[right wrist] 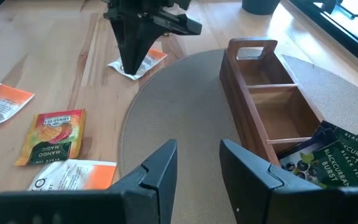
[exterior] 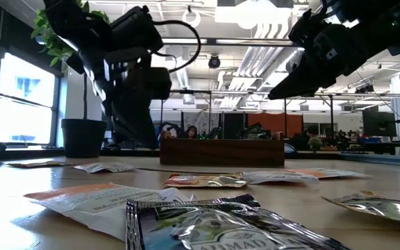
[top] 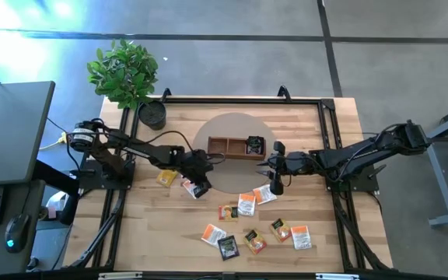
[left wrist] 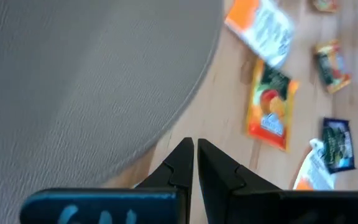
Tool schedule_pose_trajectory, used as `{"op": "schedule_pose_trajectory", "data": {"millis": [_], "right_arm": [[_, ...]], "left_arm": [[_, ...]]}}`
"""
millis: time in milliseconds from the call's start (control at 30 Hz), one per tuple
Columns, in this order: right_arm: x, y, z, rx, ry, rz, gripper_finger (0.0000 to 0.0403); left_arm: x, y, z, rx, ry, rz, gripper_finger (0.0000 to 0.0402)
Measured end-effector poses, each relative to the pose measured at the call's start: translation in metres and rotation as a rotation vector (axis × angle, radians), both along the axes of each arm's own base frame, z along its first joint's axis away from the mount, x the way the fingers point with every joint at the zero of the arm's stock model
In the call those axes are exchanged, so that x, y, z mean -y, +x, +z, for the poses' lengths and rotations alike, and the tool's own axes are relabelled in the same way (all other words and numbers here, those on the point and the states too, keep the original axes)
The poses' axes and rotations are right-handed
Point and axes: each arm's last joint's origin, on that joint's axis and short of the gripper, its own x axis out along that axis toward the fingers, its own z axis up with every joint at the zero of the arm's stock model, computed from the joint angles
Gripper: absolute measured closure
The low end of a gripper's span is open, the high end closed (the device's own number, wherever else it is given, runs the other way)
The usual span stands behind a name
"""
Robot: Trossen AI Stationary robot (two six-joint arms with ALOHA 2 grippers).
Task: Pick & Place Tea
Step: Put the white tea bag into the middle section of the wooden organizer
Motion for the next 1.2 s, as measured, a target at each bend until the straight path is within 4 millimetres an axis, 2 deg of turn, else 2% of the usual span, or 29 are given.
{"op": "schedule_pose_trajectory", "data": {"millis": [233,333,500,633,700,867,1033,1100,1200], "right_arm": [[0.000,0.000,-0.001,-0.007,-0.002,0.001,0.0285],[0.000,0.000,-0.001,-0.007,-0.002,0.001,0.0284],[0.000,0.000,-0.001,-0.007,-0.003,0.001,0.0285],[0.000,0.000,-0.001,-0.007,-0.004,0.001,0.0284],[0.000,0.000,-0.001,-0.008,-0.015,0.007,0.0284],[0.000,0.000,-0.001,-0.011,-0.026,0.013,0.0284],[0.000,-0.001,-0.001,-0.021,-0.027,0.013,0.0284],[0.000,-0.001,-0.002,-0.026,-0.028,0.013,0.0284],[0.000,-0.001,-0.002,-0.025,-0.028,0.013,0.0284]], "left_arm": [[0.000,0.001,0.001,0.042,0.083,-0.079,0.0379],[-0.004,0.003,0.003,0.028,0.128,-0.073,0.0366],[-0.014,0.016,0.034,0.041,0.257,-0.143,0.0315],[-0.017,0.021,0.058,-0.044,0.330,-0.247,0.0267],[-0.016,0.018,0.064,-0.114,0.333,-0.273,0.0248],[0.005,0.008,0.049,-0.281,0.319,-0.370,0.0228],[0.043,-0.002,0.037,-0.310,0.496,-0.495,0.0235],[0.054,0.002,0.028,-0.315,0.556,-0.497,0.0238],[0.065,0.000,0.023,-0.347,0.605,-0.407,0.0239]]}}
